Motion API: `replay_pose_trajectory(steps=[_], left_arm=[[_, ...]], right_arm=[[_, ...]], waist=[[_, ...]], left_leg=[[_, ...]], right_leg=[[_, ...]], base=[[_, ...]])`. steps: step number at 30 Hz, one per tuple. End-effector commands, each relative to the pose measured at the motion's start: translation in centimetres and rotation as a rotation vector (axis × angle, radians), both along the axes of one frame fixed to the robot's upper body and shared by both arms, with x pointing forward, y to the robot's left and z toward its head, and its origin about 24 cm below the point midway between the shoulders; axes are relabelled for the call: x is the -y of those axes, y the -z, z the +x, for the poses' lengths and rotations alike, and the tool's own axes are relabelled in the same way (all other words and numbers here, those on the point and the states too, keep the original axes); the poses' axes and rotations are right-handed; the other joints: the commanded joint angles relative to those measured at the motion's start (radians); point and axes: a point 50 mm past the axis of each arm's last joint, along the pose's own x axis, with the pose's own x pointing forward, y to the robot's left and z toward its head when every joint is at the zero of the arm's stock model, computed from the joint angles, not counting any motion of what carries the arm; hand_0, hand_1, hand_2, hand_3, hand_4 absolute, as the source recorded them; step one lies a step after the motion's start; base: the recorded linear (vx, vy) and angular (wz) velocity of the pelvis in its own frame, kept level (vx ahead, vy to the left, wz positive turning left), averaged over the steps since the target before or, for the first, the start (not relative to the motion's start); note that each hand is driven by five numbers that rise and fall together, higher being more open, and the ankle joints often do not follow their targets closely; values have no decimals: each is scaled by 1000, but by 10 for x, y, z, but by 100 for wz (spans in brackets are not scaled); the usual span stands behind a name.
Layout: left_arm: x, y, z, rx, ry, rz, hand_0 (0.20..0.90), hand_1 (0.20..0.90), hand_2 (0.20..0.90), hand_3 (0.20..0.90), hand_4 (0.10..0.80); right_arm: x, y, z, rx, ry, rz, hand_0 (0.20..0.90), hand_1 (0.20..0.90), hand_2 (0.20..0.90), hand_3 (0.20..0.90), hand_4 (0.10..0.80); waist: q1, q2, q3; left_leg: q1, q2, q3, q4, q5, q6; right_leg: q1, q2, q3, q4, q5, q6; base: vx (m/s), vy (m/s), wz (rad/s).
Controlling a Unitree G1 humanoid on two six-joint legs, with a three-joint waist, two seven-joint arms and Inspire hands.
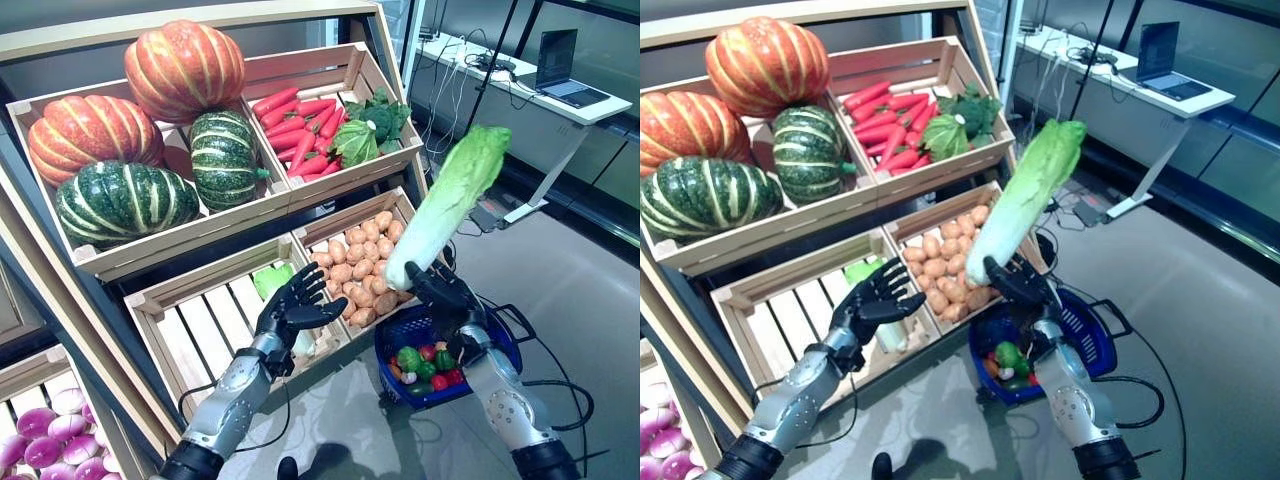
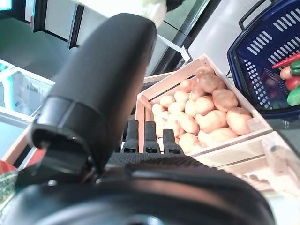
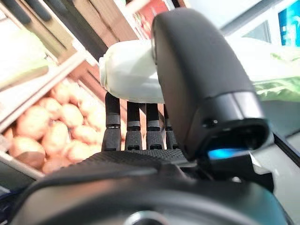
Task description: Put vegetables into the basket
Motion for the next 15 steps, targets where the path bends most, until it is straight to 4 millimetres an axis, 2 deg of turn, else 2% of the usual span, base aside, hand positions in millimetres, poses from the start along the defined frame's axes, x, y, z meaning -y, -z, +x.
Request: replay_pose_trajectory(steps=[1,11,13,15], left_arm=[[-4,-46,23,241,-30,-69,900,900,900,900,800],[-9,-56,16,269,-17,-75,900,900,900,900,800],[-7,-63,17,297,9,-94,900,900,900,900,800],[-4,-71,18,332,34,-113,900,900,900,900,800]], right_arm=[[28,-56,14,303,233,88,300,300,300,300,400],[59,-30,9,164,423,-22,300,300,300,300,400],[65,-22,9,120,466,-55,300,300,300,300,400],[71,-22,12,112,490,-79,300,300,300,300,400]], waist=[[0,-16,-24],[8,-22,6],[11,-17,32],[16,-13,61]], left_leg=[[61,44,-11,2,-100,-18],[62,40,-2,2,-110,-3],[52,40,-7,2,-102,1],[33,38,-18,2,-93,5]], right_leg=[[-56,-34,11,-1,101,-23],[-60,-15,21,-1,96,-38],[-87,-6,31,43,79,-48],[-123,0,43,83,63,-56]], base=[[-19,-22,-16],[-2,-35,-5],[-33,-37,0],[-122,-44,0]])
